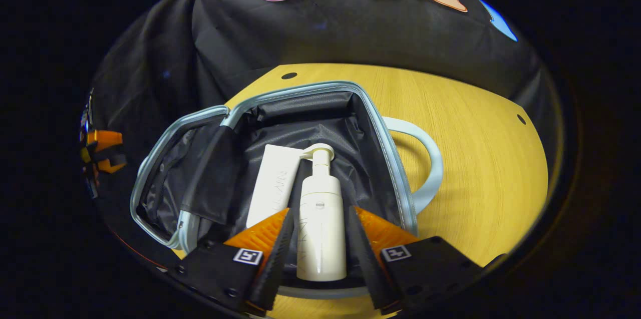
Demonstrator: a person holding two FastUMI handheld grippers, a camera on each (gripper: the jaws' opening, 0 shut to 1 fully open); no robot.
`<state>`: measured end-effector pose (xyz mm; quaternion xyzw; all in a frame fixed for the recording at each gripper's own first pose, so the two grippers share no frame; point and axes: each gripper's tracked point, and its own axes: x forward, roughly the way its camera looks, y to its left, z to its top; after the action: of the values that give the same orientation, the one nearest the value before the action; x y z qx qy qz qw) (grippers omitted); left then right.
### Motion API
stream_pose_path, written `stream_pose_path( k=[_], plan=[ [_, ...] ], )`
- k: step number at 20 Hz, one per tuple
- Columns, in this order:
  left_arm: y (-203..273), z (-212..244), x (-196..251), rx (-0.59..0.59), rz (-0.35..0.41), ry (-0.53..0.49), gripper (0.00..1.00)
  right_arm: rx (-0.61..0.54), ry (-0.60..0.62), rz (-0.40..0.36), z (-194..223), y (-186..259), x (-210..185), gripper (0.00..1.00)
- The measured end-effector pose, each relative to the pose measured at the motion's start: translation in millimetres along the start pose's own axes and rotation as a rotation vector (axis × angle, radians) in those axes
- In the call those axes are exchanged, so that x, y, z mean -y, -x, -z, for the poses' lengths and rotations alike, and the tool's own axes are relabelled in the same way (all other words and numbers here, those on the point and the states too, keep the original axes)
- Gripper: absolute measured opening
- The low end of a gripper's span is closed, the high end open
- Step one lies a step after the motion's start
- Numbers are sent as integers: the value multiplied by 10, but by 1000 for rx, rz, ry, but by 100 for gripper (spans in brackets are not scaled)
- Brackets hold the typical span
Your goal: First open the suitcase, pack the skin care products into it, and then close the suitcase.
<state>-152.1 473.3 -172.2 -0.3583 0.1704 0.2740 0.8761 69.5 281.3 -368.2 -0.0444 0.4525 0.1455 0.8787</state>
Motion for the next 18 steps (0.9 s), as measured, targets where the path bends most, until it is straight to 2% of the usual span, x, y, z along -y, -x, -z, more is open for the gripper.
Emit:
stream_pose_path(
  k=[3,8,12,14,16,17,18],
  plan=[
    [-119,141,-228,-28,-14,53,89,79,-32,-16,-214,203,13,92],
    [-388,366,-440,-75,5,147,89,208,-109,24,-571,683,218,94],
    [-489,437,-490,-97,43,219,76,290,-151,84,-767,1024,449,94],
    [-539,463,-474,-112,64,244,56,311,-166,114,-795,1136,562,94],
    [-556,481,-433,-127,85,263,42,321,-176,141,-771,1217,648,95],
    [-592,522,-513,-132,66,252,14,322,-183,150,-748,1255,681,95],
    [-618,543,-525,-141,74,249,10,321,-188,155,-717,1271,687,94]
  ],
)
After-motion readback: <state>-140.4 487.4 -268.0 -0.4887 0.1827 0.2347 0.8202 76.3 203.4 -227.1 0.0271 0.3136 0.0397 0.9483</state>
